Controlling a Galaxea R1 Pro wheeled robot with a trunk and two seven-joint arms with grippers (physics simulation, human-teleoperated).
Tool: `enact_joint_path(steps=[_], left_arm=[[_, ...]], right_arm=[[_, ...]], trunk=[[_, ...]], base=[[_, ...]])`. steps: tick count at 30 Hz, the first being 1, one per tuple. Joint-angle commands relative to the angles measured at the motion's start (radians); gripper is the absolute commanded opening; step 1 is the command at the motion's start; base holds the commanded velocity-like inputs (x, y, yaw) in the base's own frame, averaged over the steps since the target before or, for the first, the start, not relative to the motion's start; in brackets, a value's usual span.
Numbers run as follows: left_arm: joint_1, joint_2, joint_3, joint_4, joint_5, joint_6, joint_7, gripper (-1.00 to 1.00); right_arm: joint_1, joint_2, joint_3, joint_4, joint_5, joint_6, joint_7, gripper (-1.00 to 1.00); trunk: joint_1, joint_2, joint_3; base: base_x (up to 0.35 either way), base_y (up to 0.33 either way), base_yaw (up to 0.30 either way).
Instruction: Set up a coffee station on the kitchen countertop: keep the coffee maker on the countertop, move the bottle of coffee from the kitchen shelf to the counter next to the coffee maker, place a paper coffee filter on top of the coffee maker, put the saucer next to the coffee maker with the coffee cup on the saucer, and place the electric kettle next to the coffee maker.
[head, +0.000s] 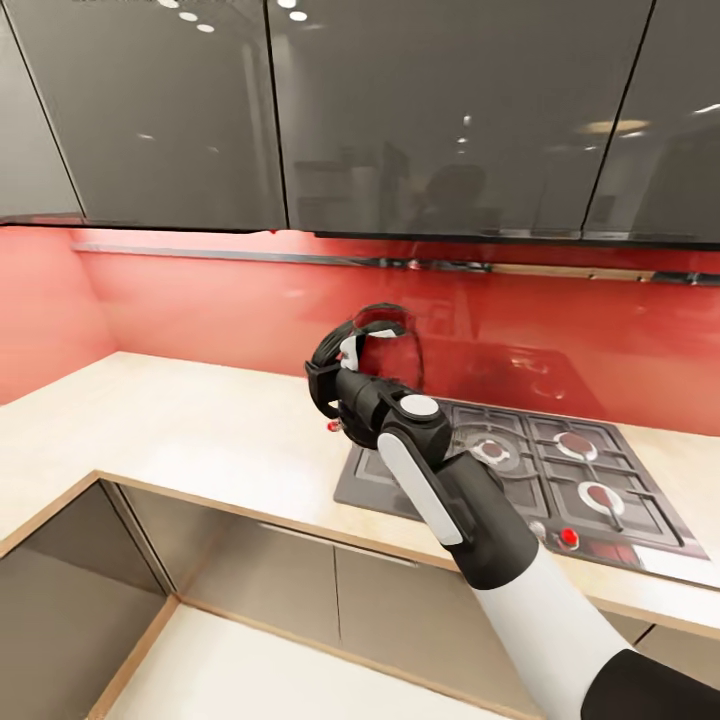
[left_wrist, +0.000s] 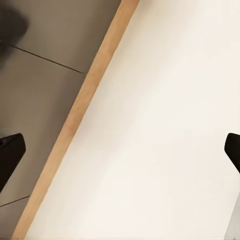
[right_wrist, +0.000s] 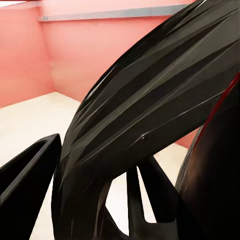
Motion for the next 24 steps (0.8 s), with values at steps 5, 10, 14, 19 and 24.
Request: enact_joint_path(steps=[5, 10, 14, 19, 24], left_arm=[[-0.001, 0.000, -0.008, 0.001, 0.009, -0.003, 0.002, 1.00], [-0.001, 0.000, -0.008, 0.001, 0.009, -0.003, 0.002, 1.00], [-0.001, 0.000, -0.009, 0.001, 0.009, -0.003, 0.002, 1.00], [-0.001, 0.000, -0.009, 0.001, 0.009, -0.003, 0.002, 1.00], [-0.001, -0.001, -0.009, 0.001, 0.009, -0.003, 0.002, 1.00]], right_arm=[[-0.001, 0.003, 0.001, -0.001, -0.008, 0.004, -0.012, -1.00], [-0.001, 0.005, 0.002, -0.001, -0.008, 0.006, -0.012, -1.00], [-0.001, 0.005, 0.002, -0.002, -0.008, 0.006, -0.012, -1.00], [-0.001, 0.005, 0.001, -0.003, -0.007, 0.006, -0.012, -1.00], [-0.001, 0.005, 0.001, -0.003, -0.007, 0.006, -0.012, -1.00]], trunk=[[0.001, -0.002, -0.002], [0.001, -0.002, -0.003], [0.001, -0.002, -0.004], [0.001, -0.002, -0.006], [0.001, -0.002, -0.008]], base=[[0.000, 0.000, 0.277], [0.000, 0.000, 0.277], [0.000, 0.000, 0.277], [0.000, 0.000, 0.277], [0.000, 0.000, 0.277]])
